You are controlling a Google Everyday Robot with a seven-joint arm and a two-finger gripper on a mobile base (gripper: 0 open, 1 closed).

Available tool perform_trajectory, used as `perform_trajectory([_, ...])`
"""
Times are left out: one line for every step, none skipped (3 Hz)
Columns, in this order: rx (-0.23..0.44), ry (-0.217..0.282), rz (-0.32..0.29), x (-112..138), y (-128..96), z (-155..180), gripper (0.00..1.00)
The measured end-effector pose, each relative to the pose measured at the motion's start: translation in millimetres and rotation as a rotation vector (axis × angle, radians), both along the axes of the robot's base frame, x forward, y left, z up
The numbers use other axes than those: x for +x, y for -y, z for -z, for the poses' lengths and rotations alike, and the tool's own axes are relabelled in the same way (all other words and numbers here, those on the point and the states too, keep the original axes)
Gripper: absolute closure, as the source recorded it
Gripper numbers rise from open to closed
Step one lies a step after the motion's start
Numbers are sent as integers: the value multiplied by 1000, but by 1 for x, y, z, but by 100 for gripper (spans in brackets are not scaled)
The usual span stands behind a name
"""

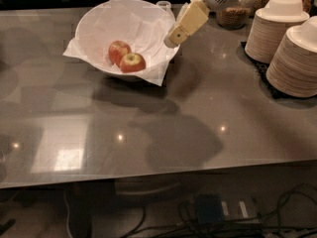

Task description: Pick apple from white bowl

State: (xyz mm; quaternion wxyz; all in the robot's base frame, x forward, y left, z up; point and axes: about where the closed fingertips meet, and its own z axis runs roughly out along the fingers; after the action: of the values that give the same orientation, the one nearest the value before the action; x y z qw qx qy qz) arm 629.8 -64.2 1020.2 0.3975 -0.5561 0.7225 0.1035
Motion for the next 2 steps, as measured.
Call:
perform_trajectory([-6, 10, -37, 20, -41, 3, 0])
perform_trajectory([-48, 47, -38, 45, -76, 16, 0])
